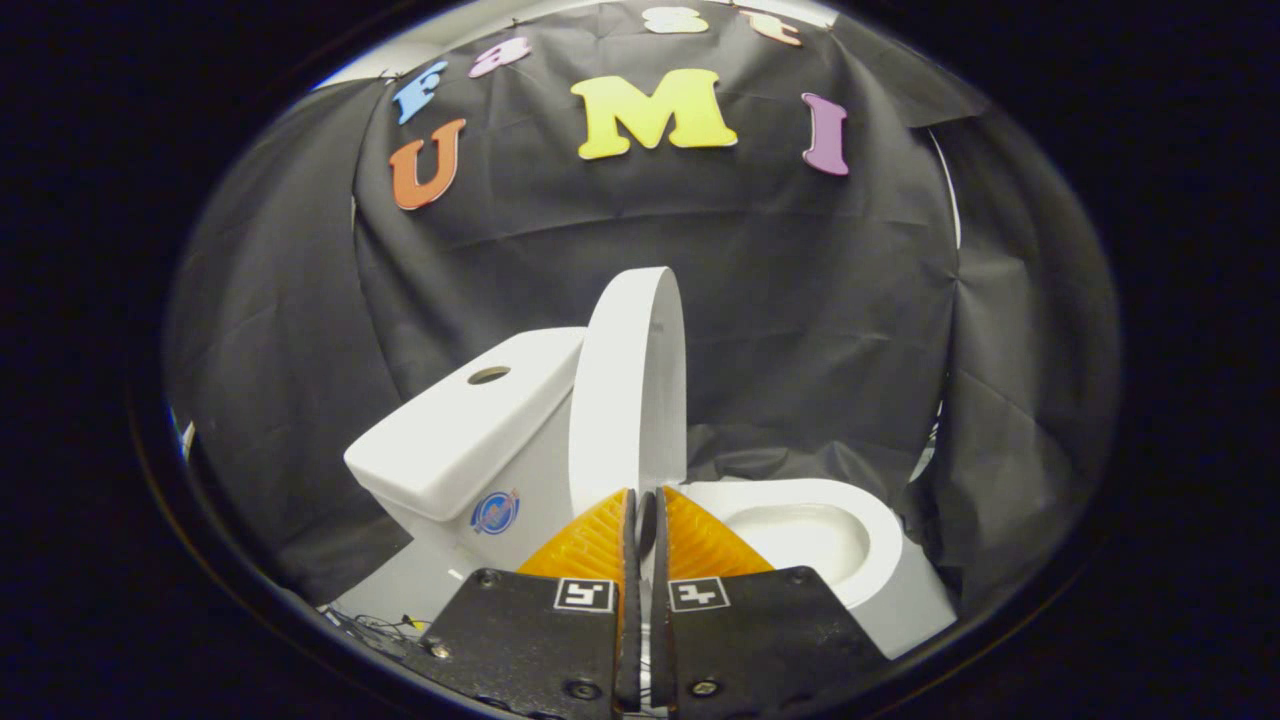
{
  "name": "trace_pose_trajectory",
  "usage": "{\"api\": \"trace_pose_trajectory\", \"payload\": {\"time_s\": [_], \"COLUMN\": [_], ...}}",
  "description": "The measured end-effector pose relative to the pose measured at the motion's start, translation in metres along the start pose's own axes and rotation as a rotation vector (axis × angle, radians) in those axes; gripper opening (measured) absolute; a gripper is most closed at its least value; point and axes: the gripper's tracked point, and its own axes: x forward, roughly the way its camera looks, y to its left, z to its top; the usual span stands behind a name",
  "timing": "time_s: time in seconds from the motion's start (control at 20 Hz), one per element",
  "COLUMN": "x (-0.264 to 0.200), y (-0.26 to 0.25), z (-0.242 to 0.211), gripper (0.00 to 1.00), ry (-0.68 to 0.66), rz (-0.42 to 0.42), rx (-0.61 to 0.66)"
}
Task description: Open the toilet lid.
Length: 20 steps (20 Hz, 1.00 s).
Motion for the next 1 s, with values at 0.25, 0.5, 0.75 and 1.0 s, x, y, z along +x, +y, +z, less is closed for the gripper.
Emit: {"api": "trace_pose_trajectory", "payload": {"time_s": [0.25,0.5,0.75,1.0], "x": [0.005,0.008,0.012,-0.012], "y": [0.020,0.041,0.049,0.051], "z": [0.000,-0.004,-0.008,-0.003], "gripper": [0.07,0.07,0.12,0.58], "ry": [-0.003,-0.009,0.005,-0.057], "rz": [0.018,-0.010,-0.026,0.085], "rx": [-0.020,-0.092,-0.169,-0.179]}}
